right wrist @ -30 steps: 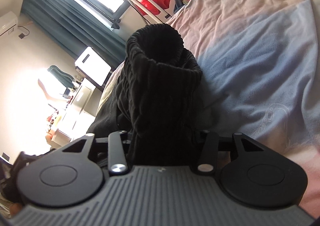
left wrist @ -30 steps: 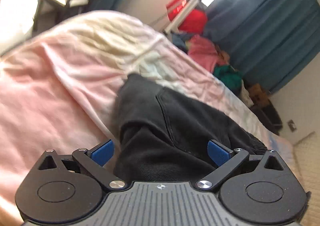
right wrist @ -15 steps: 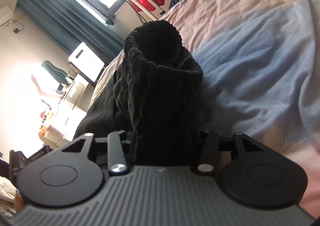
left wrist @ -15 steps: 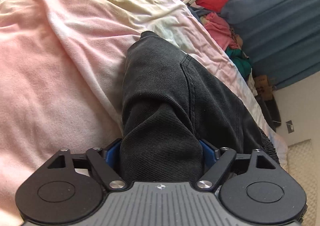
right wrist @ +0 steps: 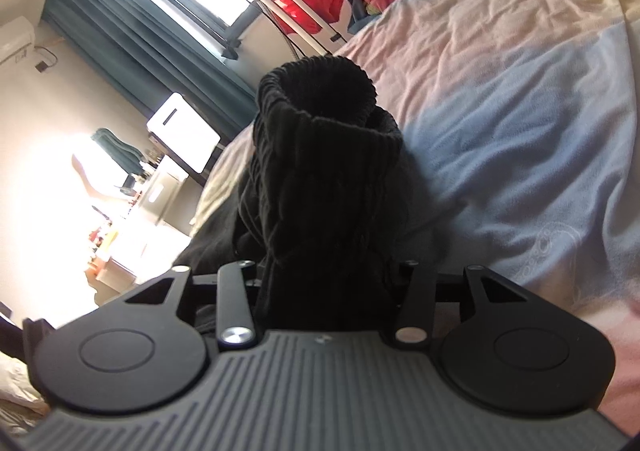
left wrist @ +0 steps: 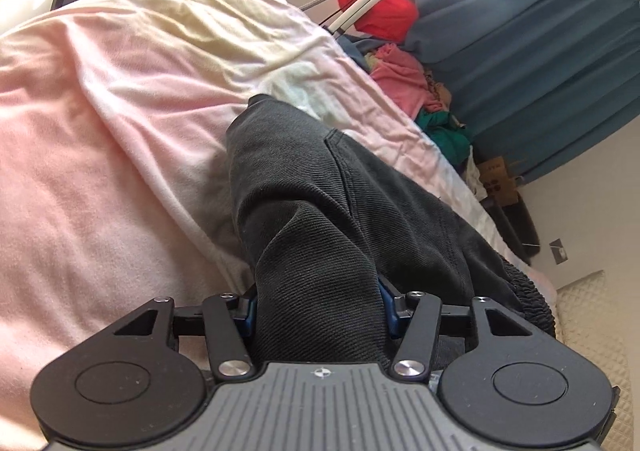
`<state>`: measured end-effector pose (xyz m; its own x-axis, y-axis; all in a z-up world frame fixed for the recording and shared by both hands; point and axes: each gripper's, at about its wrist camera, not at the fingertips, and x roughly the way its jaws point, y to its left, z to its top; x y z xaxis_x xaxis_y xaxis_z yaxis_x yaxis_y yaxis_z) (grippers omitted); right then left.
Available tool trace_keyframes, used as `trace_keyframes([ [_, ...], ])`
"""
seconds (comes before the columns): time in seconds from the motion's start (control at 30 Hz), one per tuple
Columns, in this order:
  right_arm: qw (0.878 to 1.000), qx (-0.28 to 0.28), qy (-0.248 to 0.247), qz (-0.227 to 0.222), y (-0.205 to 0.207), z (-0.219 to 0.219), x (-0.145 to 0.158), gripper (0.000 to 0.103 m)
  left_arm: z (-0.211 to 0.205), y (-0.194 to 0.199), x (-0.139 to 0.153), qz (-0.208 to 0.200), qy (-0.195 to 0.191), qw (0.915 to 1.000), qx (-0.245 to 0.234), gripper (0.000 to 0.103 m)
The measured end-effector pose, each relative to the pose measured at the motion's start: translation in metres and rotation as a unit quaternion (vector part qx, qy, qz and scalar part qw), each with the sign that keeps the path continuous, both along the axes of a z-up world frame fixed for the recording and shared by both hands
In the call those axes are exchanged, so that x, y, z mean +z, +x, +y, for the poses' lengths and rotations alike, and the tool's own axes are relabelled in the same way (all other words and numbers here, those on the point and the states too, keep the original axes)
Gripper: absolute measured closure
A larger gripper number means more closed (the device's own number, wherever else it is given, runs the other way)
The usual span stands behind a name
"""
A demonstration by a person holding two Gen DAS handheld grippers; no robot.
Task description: Fold clothes
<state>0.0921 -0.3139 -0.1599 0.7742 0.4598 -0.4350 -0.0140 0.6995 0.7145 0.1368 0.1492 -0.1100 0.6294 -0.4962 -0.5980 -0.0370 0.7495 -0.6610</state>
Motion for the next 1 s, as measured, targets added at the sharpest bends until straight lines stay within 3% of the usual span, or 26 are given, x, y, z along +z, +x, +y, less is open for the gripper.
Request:
trace_keyframes([
  [0.17,1.0,-0.007,0.013,-0.011,-0.003,-0.017,0.025,0.059,-0.014,-0.003,0.03,-0.012,-0.004,0.9999,0.0,0.053],
  [0.33,0.999,-0.031,0.02,-0.023,-0.01,-0.05,0.058,0.06,-0.062,0.013,0.076,-0.02,0.01,0.9995,-0.021,0.056],
  [0.47,0.996,-0.078,0.034,-0.032,-0.017,-0.107,0.085,0.06,-0.132,0.044,0.113,-0.039,0.009,0.9972,-0.063,0.056],
  [0.6,0.991,-0.13,0.023,-0.035,-0.013,-0.181,0.111,0.06,-0.228,0.09,0.131,-0.05,-0.002,0.9919,-0.116,0.056],
  [0.8,0.979,-0.206,-0.01,-0.006,0.015,-0.3,0.134,0.06,-0.389,0.163,0.12,-0.023,-0.03,0.9845,-0.171,0.056],
  [1.0,0.965,-0.26,-0.014,0.034,0.03,-0.381,0.099,0.06,-0.504,0.2,0.057,0.014,-0.027,0.9771,-0.211,0.056],
])
